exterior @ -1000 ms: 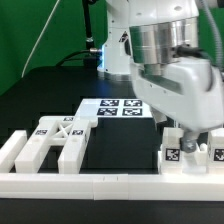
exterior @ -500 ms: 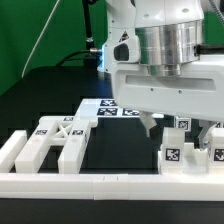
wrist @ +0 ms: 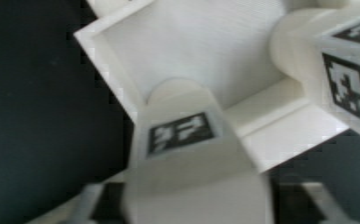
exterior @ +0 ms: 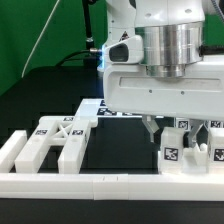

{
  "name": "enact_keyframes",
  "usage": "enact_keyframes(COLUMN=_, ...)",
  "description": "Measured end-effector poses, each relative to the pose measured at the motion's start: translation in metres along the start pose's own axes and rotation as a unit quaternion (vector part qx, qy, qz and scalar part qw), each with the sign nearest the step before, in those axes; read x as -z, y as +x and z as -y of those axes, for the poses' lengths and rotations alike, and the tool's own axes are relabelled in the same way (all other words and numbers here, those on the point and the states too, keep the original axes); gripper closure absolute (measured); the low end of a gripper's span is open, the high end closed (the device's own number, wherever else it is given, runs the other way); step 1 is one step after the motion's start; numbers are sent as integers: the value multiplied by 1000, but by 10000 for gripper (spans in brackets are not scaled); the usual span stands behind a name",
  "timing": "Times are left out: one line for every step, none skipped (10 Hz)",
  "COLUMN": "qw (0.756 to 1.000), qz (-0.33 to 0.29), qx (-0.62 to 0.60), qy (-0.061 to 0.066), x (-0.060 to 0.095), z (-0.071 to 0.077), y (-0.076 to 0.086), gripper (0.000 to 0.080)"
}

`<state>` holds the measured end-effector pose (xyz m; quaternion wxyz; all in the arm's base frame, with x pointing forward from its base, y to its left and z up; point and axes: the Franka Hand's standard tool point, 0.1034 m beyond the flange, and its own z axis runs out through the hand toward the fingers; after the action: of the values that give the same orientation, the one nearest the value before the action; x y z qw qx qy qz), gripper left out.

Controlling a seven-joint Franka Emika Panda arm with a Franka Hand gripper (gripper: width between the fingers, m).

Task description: Assemble chair

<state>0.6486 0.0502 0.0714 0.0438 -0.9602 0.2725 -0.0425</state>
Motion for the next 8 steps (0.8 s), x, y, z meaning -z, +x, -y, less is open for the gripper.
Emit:
enact_keyframes(qw=999, qz=0, qx=-41, qy=0, x=0, z=0, y=0, gripper=511)
enact_keyframes(qw=997, qz=0, qx=-76, qy=0, x=0, z=-1, y=0, gripper=511)
enact_keyframes(qw=995, qz=0, qx=-97, qy=0, x=0, z=-1, y=1, gripper=511)
enact_keyframes(qw=981, qz=2, qx=-193, qy=1, x=0, z=-3, y=1, gripper=511)
enact_keyframes(qw=963, qz=4, qx=-269, qy=-1, x=0, z=-3, y=0, gripper=511)
enact_keyframes(qw=939, qz=8, qx=-344, qy=-2, x=0, z=-2, y=-2, gripper=511)
enact_keyframes(qw=906, qz=16, qx=-423, qy=3, x=0, z=-2, y=-2, gripper=511)
enact_keyframes(qw=880, qz=24, qx=-475, qy=9, x=1, z=-3, y=-2, gripper=511)
